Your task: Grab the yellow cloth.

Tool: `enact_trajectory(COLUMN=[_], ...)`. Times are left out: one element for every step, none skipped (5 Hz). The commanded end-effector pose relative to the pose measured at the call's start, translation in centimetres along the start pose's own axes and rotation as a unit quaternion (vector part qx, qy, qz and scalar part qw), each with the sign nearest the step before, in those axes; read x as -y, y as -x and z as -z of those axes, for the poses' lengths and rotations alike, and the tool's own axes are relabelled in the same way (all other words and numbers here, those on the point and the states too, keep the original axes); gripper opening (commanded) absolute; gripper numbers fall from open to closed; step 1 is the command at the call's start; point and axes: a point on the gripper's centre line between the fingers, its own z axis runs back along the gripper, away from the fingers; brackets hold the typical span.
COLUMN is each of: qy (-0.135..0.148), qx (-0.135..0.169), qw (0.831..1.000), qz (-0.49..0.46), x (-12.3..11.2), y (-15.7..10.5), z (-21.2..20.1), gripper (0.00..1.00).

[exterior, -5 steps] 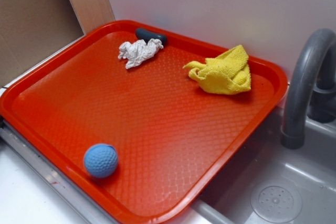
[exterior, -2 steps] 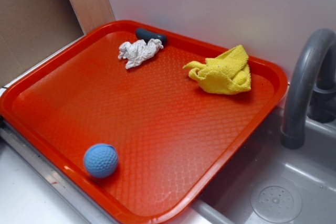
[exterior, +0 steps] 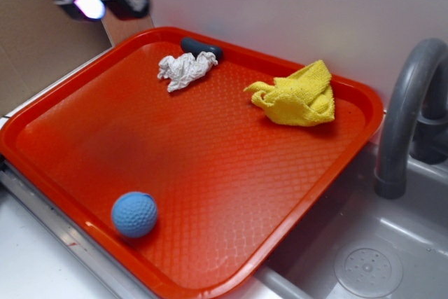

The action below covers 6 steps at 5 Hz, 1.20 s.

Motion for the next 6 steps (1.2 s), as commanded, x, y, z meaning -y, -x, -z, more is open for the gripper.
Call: enact_trajectory(qy=[-0.002,0.004,-0.004,0.026,0.046,0.036], qx=[0.024,0.014,-0.006,-0.034,-0.054,-0.054], qw=[0.998,0.996,0.992,0.987,0.983,0.984], qz=[0.057,0.092,0.129,0.158,0.168,0.168], x=[7.1,9.0,10.3,11.5,12.6,12.8], y=[-3.9,-4.8,-4.5,-2.9,-1.6,-0.8], z=[6.1,9.3,11.8,13.2,13.8,14.0], gripper=[1.0,1.0,1.0,1.0,1.0,0.0])
